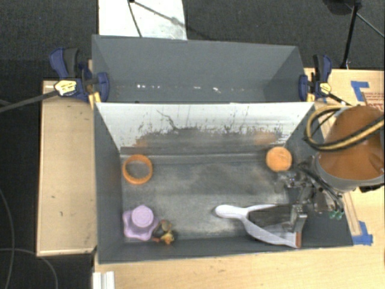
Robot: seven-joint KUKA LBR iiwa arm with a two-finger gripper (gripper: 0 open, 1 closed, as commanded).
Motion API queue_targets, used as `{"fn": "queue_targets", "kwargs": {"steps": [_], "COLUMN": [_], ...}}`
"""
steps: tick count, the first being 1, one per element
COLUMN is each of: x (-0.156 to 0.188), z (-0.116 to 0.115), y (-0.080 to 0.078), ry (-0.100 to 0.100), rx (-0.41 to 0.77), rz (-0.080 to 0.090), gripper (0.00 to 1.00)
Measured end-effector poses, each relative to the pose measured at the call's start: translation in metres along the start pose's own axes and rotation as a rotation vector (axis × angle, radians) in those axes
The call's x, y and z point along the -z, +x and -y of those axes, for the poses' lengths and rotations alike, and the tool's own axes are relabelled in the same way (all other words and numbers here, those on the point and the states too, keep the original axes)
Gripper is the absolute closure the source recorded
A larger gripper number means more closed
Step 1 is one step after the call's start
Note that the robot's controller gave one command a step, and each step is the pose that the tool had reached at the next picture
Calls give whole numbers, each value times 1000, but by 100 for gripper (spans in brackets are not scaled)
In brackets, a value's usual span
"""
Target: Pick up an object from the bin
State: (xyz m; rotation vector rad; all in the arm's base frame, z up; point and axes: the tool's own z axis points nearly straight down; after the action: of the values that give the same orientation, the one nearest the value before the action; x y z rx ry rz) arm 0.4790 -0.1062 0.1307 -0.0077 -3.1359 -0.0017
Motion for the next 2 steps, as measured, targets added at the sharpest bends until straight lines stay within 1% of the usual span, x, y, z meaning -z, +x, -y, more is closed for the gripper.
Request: {"fn": "queue_targets", "kwargs": {"steps": [1, 2], "x": [4, -57], "z": [0, 14], "y": [-2, -11], "ry": [2, 6], "rx": [4, 157], "rz": [8, 20], "gripper": [0, 100]}}
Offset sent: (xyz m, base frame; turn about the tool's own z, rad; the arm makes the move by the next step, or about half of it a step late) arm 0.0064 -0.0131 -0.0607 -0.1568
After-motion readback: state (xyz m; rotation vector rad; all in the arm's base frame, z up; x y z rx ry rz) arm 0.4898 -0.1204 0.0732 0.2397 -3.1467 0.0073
